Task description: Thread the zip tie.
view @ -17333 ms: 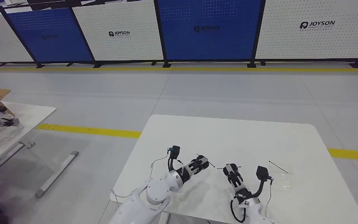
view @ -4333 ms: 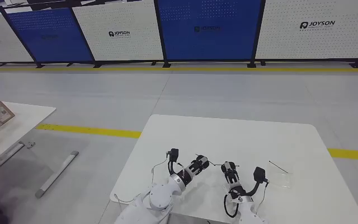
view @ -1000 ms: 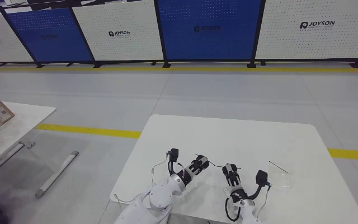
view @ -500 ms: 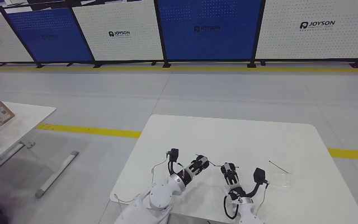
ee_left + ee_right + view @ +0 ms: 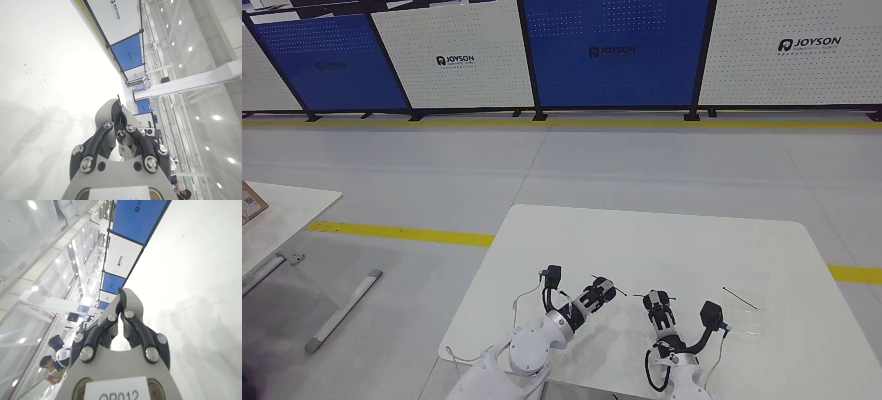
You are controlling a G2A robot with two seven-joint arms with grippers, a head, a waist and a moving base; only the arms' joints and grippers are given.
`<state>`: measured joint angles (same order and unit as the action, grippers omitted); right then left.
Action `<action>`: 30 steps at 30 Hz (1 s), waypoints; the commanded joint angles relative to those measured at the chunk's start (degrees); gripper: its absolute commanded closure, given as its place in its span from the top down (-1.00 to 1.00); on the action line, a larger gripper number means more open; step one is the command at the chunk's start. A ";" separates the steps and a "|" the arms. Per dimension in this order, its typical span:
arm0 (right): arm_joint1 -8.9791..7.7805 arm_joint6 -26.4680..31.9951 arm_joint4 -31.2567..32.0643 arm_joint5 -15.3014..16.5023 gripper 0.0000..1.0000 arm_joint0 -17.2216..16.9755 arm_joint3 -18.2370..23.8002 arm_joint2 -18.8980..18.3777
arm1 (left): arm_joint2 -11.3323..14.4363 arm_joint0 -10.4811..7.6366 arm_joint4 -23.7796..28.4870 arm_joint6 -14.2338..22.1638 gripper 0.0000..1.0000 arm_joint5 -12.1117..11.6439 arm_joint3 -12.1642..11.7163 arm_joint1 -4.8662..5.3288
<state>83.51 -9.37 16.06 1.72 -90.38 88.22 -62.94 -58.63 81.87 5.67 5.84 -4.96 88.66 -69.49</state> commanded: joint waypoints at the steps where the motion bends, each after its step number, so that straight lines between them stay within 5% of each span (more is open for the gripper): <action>1: 0.00 0.00 0.02 0.00 -1.00 0.00 0.00 0.00 | 0.00 0.00 0.00 0.00 -1.00 0.00 0.00 0.00; 11: 0.00 0.00 0.02 0.00 -1.00 0.00 0.00 0.00 | -1.20 -0.53 -9.22 3.29 -1.00 -1.97 -0.55 0.92; 30: 0.29 -0.44 -1.05 1.42 -1.00 -0.56 -0.31 1.05 | -1.76 0.11 -8.28 3.70 -1.00 -2.76 -0.17 1.04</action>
<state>83.80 -9.76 15.05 3.11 -90.93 87.90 -61.87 -60.39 81.98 -2.61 9.54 -7.72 88.49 -68.45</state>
